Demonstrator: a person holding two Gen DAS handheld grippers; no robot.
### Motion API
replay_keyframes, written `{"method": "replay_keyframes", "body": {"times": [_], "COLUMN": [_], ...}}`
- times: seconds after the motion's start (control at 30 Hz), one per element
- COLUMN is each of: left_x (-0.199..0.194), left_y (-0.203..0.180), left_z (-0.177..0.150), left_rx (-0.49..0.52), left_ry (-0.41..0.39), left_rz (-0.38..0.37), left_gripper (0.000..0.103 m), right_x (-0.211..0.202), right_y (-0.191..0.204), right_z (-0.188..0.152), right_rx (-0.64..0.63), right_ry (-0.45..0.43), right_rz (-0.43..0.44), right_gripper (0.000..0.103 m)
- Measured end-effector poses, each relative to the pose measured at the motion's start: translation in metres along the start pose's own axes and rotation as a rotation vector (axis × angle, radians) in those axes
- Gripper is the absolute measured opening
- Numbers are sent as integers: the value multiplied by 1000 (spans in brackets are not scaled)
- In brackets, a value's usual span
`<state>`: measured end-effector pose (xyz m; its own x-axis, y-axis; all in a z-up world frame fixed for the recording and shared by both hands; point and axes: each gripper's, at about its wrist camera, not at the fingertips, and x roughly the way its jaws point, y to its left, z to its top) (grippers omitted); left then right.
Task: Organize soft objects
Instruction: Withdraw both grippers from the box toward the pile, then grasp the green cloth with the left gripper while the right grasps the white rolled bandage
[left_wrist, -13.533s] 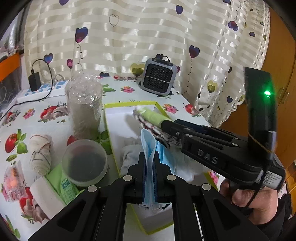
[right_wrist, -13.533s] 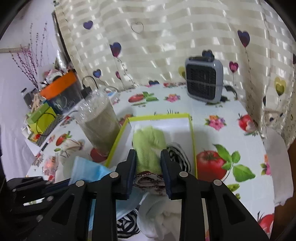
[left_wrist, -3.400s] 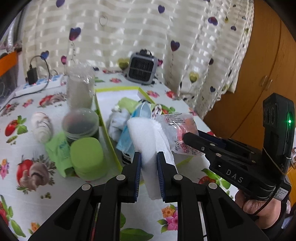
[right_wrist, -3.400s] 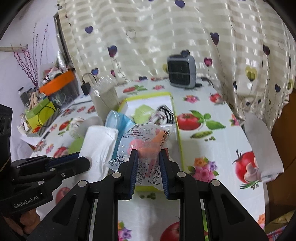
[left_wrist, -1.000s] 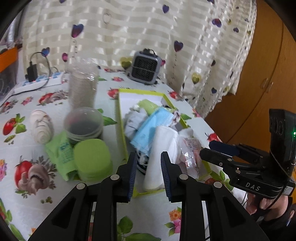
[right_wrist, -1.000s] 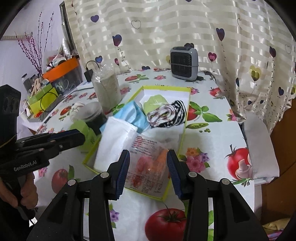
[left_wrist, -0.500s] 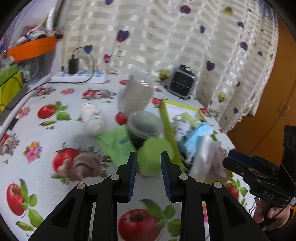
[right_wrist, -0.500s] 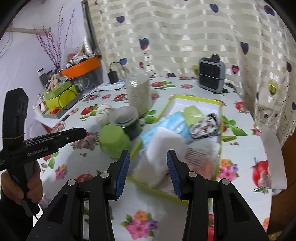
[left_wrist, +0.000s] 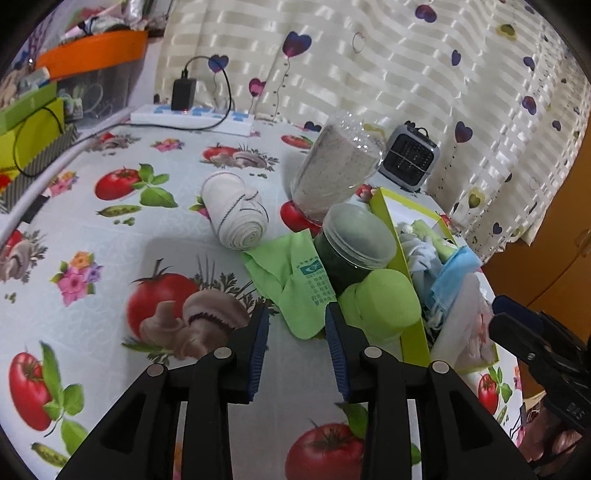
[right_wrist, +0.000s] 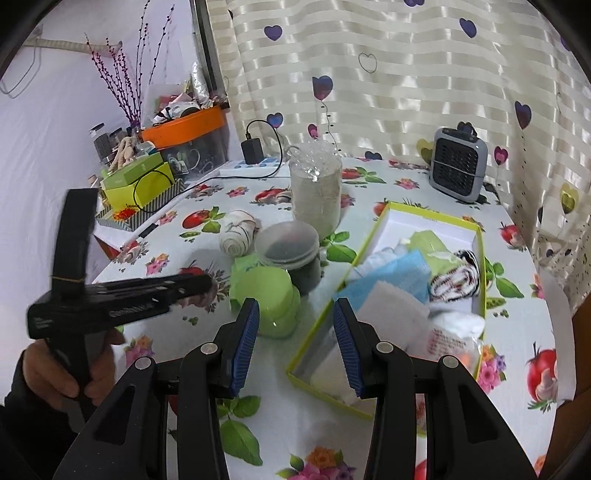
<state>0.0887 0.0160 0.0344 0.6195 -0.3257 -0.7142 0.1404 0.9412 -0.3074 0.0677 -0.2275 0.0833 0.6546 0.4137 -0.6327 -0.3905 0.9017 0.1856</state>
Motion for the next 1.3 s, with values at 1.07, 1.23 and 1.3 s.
{"method": "replay_keyframes", "body": {"times": [1.07,1.23,1.3], "left_x": [24,0,-8], "left_y": [35,57,67], "left_z": [-1,-6,-7], "left_rx": [-82,-119,-135], "left_ry": [50,10,-5], "left_rz": [79,114,131], "left_gripper": [7,7,7], "right_x": [37,64,81], "right_y": [37,58,68], "right_z": [51,66,71], "right_rx": [-77,-98,-101], "right_ry": [-1,51,92], "right_rz": [40,80,95], "right_gripper": [43,43,43]}}
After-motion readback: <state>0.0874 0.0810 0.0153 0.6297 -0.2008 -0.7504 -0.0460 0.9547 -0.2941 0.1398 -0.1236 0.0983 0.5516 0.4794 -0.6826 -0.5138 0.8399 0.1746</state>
